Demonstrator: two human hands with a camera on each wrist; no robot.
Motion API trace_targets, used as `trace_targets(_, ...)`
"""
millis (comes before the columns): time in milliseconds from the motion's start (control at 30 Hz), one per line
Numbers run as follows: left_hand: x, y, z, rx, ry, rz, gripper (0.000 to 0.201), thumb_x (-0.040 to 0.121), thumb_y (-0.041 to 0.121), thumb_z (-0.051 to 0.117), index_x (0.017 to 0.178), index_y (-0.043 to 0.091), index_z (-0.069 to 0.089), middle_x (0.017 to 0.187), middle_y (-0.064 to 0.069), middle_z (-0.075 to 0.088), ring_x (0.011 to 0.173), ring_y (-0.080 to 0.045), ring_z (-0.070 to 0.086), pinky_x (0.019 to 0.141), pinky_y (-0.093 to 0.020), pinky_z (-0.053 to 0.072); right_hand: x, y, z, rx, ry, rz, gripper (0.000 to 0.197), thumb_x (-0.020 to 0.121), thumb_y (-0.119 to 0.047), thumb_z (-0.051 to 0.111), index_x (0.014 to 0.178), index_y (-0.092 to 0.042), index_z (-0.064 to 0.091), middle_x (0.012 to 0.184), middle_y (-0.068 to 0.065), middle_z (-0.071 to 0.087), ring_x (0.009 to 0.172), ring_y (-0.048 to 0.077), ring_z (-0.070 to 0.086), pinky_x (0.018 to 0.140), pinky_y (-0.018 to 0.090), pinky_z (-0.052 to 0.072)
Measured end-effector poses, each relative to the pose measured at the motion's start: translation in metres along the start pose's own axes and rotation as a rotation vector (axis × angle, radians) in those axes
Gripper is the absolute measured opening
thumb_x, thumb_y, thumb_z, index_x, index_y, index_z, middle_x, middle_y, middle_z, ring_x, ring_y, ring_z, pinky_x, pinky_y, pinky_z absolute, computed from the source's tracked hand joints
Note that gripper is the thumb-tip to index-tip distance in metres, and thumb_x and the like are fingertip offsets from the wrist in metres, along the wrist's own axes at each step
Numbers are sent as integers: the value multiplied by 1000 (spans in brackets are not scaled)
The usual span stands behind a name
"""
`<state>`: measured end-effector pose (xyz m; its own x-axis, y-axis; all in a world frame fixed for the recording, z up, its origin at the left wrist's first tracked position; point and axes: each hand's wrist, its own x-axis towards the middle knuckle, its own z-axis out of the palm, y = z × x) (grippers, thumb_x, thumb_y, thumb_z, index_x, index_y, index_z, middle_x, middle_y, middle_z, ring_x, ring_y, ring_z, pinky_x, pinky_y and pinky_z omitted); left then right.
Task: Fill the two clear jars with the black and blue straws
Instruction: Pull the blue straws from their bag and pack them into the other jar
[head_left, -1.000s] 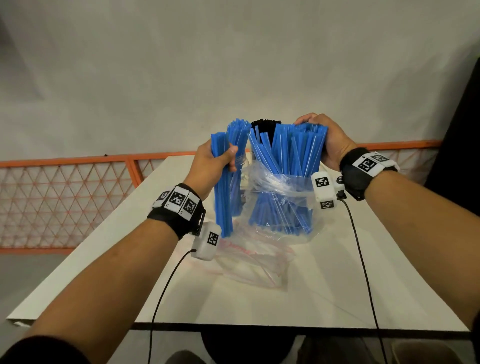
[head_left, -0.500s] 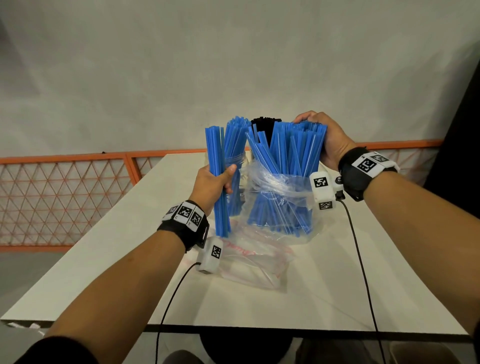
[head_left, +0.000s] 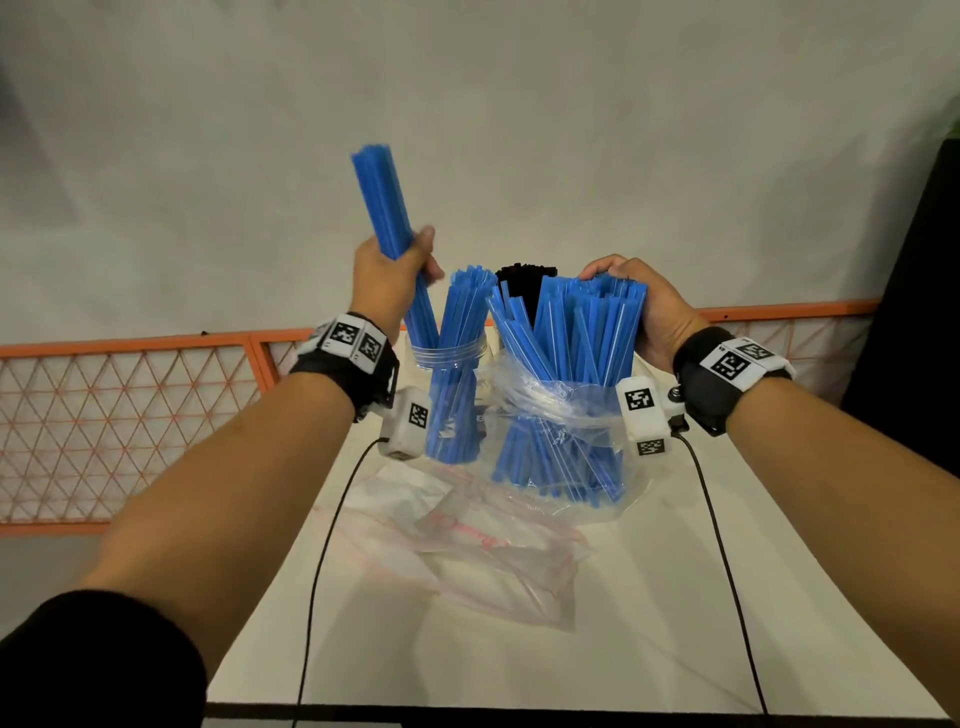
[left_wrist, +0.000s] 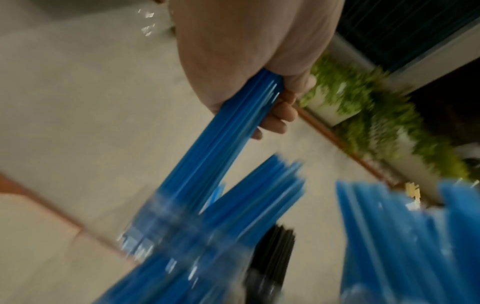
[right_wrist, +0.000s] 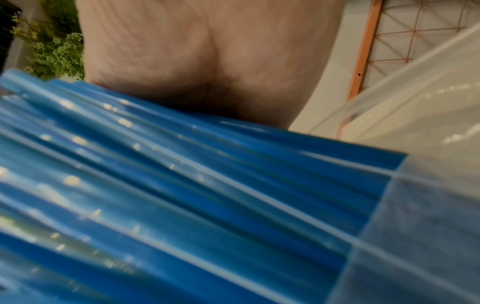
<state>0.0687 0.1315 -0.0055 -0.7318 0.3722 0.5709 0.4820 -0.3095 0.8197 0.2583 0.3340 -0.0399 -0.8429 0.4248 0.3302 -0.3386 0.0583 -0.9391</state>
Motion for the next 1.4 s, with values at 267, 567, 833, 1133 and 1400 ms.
trace_targets(267, 8, -49, 10, 247, -33, -222, 18, 82, 23, 79, 92, 17, 64, 91, -6, 71, 85, -23, 69, 77, -36, 59, 0, 0, -5, -4, 0, 0, 25, 82, -35, 45, 88, -19, 63, 91, 6, 62, 78, 19, 59, 75, 34, 48)
trace_targets(567, 12, -42, 13, 482, -92, -111, 4, 93, 19, 64, 92, 20, 60, 84, 3, 60, 76, -14, 56, 74, -29, 43, 0, 1, -9, -6, -4, -4, 25, 82, -36, 45, 88, -20, 64, 91, 4, 64, 78, 18, 60, 75, 34, 49)
trace_targets(833, -28, 13, 16, 442, -39, 262, 9, 86, 26, 64, 78, 24, 60, 77, 5, 61, 67, 0, 55, 64, -17, 44, -1, 0, -9, -6, 12, 3, 25, 81, -35, 44, 88, -19, 63, 91, 5, 62, 79, 19, 59, 77, 34, 48)
trace_targets(1133, -70, 14, 42, 685, -461, -50, 117, 52, 84, 65, 146, 20, 39, 128, 4, 57, 115, -13, 57, 94, -28, 48, -4, -1, -8, -12, 17, 2, 24, 82, -34, 44, 88, -18, 61, 93, 6, 61, 82, 20, 57, 78, 36, 47)
trace_targets(1400, -78, -19, 69, 137, -372, -197, 75, 71, 17, 88, 134, 15, 46, 106, 2, 69, 95, 9, 65, 79, -10, 51, -5, -3, -8, -9, 31, 13, 24, 80, -35, 45, 88, -18, 60, 91, 5, 61, 80, 19, 58, 77, 35, 48)
